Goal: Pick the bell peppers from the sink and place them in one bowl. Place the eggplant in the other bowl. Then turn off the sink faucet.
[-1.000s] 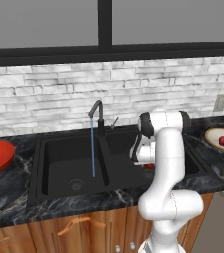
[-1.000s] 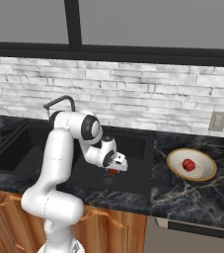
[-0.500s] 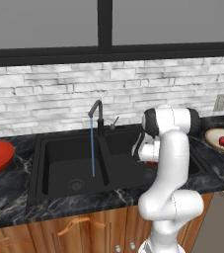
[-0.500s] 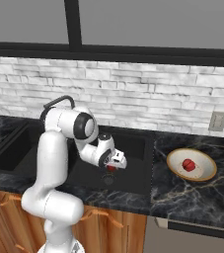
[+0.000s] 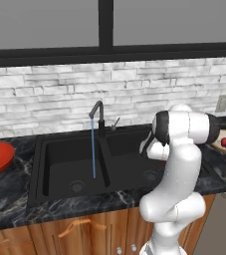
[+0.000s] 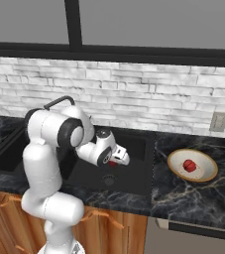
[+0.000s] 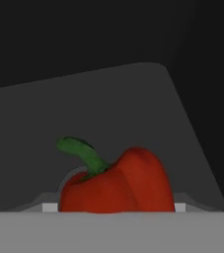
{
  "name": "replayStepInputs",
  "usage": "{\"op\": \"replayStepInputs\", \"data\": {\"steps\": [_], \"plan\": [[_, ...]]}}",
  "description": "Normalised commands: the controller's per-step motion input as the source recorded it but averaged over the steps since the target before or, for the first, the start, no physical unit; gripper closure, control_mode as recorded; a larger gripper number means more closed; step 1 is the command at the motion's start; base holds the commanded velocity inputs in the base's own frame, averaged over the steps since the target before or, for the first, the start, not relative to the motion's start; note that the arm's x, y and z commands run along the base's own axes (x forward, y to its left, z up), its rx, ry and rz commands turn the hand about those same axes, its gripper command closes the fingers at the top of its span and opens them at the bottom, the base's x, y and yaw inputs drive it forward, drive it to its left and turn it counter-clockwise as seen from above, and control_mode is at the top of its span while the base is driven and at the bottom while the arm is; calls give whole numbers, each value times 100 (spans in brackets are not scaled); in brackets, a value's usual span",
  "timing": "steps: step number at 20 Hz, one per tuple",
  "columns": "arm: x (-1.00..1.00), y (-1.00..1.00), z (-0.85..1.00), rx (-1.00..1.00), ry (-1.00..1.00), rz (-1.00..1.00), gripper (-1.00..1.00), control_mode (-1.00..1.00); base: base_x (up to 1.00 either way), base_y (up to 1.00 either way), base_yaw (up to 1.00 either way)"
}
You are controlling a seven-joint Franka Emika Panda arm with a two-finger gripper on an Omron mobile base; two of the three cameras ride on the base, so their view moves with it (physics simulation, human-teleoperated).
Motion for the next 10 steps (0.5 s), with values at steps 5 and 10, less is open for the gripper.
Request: {"op": "replayStepInputs", "data": {"steps": [5,10], "plan": [[-10,-7,88,0,-2,-12,100,-100,0,0,0],[-12,-10,83,0,0,-14,100,-100,0,0,0]]}}
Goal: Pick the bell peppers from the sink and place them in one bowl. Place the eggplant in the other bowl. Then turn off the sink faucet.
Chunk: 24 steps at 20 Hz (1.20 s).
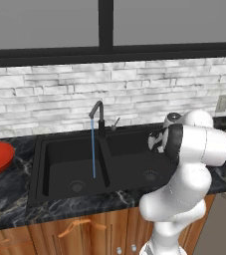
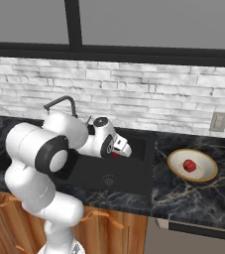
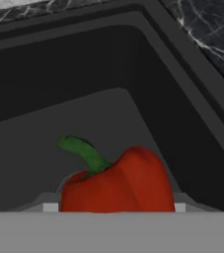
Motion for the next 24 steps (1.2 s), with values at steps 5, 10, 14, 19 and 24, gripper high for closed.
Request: {"op": "replayStepInputs", "data": {"steps": [5,10,14,19,24], "plan": [[-7,-29,66,3,0,-14,100,-100,0,0,0],[0,-41,60,4,1,-13,100,-100,0,0,0],[0,-55,48,6,5,-13,100,-100,0,0,0],[0,-63,33,6,5,-13,100,-100,0,0,0],[0,-69,12,2,1,-13,100,-100,0,0,0]]}}
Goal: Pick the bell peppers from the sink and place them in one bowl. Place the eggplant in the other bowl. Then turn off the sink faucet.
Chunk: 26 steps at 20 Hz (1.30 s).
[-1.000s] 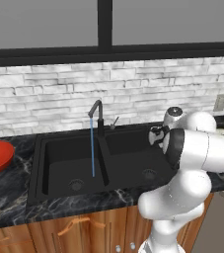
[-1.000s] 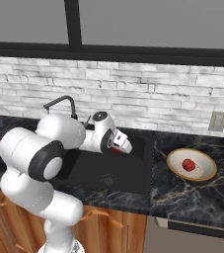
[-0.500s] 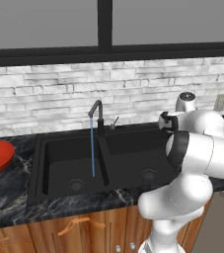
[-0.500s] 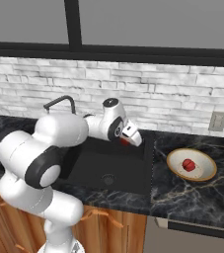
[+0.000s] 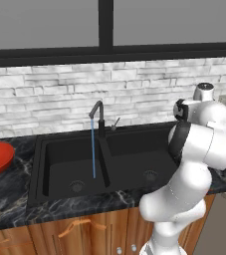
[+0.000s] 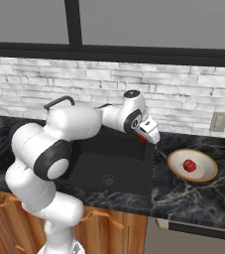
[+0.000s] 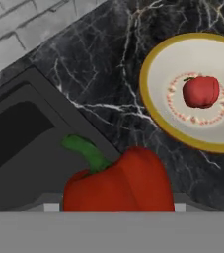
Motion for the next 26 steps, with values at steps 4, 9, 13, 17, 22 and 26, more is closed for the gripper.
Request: {"op": "replayStepInputs", "data": {"steps": [4,9,13,17,22,26], "plan": [[0,-71,2,5,1,-12,100,-100,0,0,0],[0,-67,0,7,3,-13,100,-100,0,0,0],[0,-65,0,4,2,-12,100,-100,0,0,0],[-3,-58,-9,9,6,-12,100,-100,0,0,0],[-1,-40,-41,8,1,-9,100,-100,0,0,0],[0,-35,-49,9,5,-7,100,-100,0,0,0]]}}
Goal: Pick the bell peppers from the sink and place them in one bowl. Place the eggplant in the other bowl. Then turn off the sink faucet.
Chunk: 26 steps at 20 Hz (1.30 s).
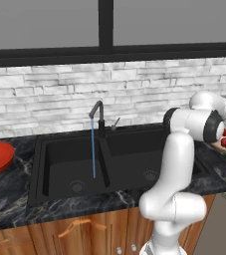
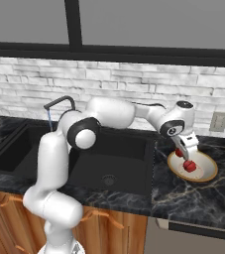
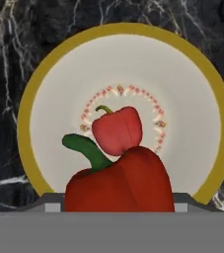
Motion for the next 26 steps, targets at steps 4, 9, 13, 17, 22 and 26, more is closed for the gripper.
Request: {"op": "replayStepInputs", "data": {"steps": [4,9,13,17,22,26], "plan": [[2,-9,-32,1,6,-3,100,-100,0,0,0],[10,0,-31,0,10,-2,100,-100,0,0,0],[9,0,-27,1,8,0,100,-100,0,0,0],[9,-8,-32,4,5,0,100,-100,0,0,0],[17,-24,-27,7,6,0,100,-100,0,0,0],[3,-29,-32,7,5,0,-100,-100,0,0,0]]}}
